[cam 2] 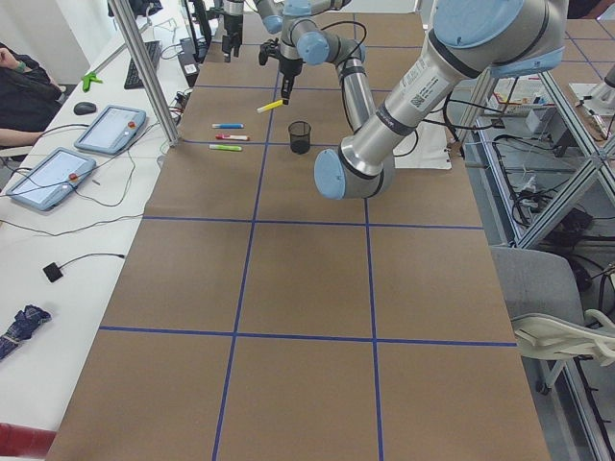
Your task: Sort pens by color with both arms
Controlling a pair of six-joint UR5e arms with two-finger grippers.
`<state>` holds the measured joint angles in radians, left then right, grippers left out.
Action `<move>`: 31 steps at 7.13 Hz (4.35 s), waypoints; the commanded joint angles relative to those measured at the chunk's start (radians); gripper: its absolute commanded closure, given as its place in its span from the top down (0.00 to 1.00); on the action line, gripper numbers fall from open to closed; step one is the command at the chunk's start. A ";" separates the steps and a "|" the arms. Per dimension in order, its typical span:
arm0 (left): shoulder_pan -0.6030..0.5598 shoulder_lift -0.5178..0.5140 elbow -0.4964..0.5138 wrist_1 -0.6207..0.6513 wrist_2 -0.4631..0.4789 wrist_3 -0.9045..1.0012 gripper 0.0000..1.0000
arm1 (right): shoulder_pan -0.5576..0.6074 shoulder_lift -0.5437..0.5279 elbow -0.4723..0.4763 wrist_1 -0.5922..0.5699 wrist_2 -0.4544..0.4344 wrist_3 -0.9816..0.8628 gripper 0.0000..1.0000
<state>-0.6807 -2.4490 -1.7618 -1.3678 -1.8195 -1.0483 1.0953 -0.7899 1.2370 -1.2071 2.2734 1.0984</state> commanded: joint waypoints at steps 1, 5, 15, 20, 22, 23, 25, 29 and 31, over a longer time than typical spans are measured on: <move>0.001 0.041 0.134 -0.259 0.213 -0.117 0.00 | -0.002 -0.006 -0.001 0.000 -0.005 -0.002 1.00; 0.007 -0.037 0.609 -0.771 0.387 -0.174 0.00 | -0.002 -0.032 0.001 0.001 -0.006 -0.014 1.00; 0.026 -0.067 0.754 -0.839 0.351 -0.167 1.00 | 0.003 -0.022 0.012 0.009 -0.021 -0.093 1.00; -0.306 0.193 0.524 -0.739 -0.124 0.278 1.00 | 0.076 -0.058 0.109 -0.307 0.043 -0.315 1.00; -0.481 0.345 0.330 -0.574 -0.331 0.498 1.00 | 0.130 -0.196 0.243 -0.348 0.037 -0.517 1.00; -0.523 0.372 0.218 -0.346 -0.340 0.756 1.00 | 0.150 -0.259 0.287 -0.421 0.038 -0.550 1.00; -0.609 0.574 0.039 -0.179 -0.354 1.070 1.00 | 0.205 -0.328 0.360 -0.625 0.046 -0.571 1.00; -0.655 0.645 0.142 -0.194 -0.388 1.071 1.00 | 0.354 -0.500 0.443 -0.727 0.031 -0.933 1.00; -0.703 0.672 0.171 -0.197 -0.368 1.082 1.00 | 0.438 -0.618 0.441 -0.715 0.031 -1.211 1.00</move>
<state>-1.3583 -1.7992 -1.6093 -1.5625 -2.1964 0.0285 1.4822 -1.3325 1.6794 -1.9293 2.3043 0.0565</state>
